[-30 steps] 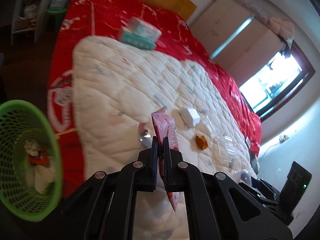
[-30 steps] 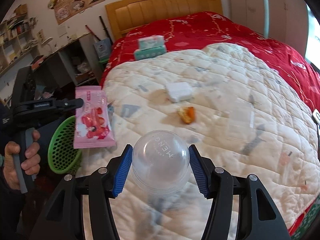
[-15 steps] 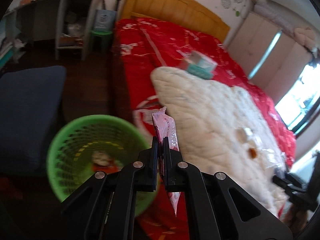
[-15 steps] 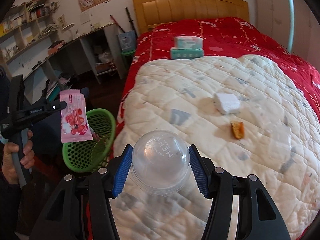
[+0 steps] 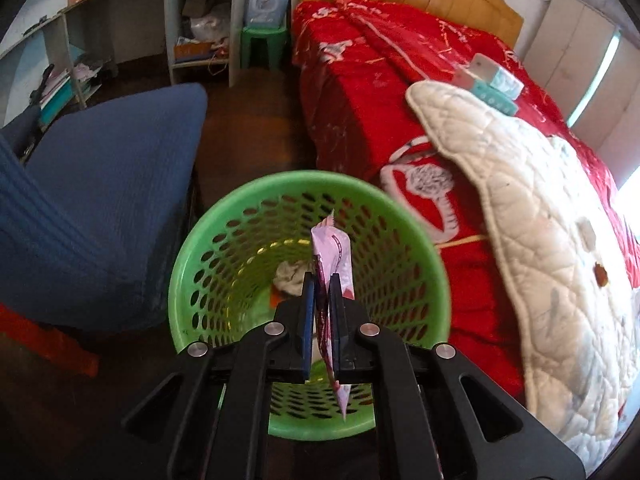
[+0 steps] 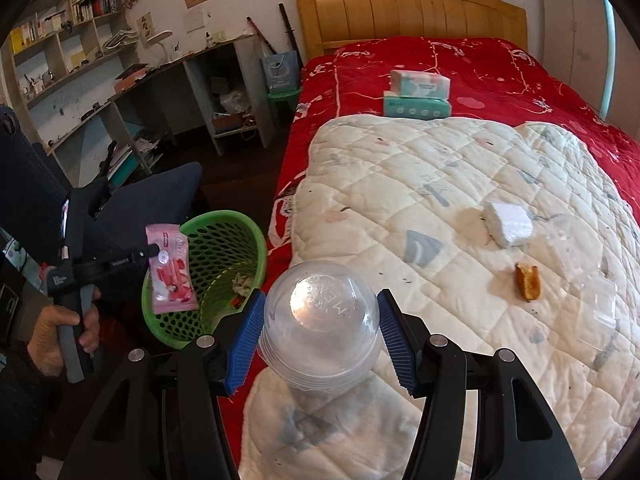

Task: Collect trash
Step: 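Carry the pink wrapper and dome lid to the wastebasket and release both tools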

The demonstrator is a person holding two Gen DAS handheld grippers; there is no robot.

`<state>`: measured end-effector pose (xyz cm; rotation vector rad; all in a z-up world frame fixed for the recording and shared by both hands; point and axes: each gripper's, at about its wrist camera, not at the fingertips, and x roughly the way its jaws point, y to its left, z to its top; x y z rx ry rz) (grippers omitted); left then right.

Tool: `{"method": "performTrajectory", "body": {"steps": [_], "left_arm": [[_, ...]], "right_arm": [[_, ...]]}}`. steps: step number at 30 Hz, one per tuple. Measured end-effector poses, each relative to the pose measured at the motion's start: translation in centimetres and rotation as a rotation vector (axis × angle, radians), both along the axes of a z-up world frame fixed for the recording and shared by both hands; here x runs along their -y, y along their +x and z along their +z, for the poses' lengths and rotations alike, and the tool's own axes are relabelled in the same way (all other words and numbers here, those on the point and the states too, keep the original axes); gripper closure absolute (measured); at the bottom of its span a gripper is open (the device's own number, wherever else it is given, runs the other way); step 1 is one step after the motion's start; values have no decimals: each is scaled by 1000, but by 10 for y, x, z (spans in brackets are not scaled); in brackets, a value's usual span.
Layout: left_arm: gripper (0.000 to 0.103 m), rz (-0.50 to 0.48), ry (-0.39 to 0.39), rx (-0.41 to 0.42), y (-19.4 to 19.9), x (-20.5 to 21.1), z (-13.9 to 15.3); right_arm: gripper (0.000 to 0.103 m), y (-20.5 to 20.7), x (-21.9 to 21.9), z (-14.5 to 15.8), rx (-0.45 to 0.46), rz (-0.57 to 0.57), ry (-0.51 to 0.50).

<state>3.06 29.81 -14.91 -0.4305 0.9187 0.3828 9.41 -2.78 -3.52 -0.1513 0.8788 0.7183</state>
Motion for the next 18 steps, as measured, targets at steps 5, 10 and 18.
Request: {"method": "performTrajectory", "body": {"steps": [5,10,18], "left_arm": [[69,34,-19,-9,-13,-7,-7],[69,58,-43,-2,-28,-12,-6],[57,108,-57,32,-59,-16,3]], "right_arm": [[48,-3,-19,-1,-5,31,1],[48,-5,-38,-4,-13,65,1],[47,-7,-76,-10,-22,124,-5]]}}
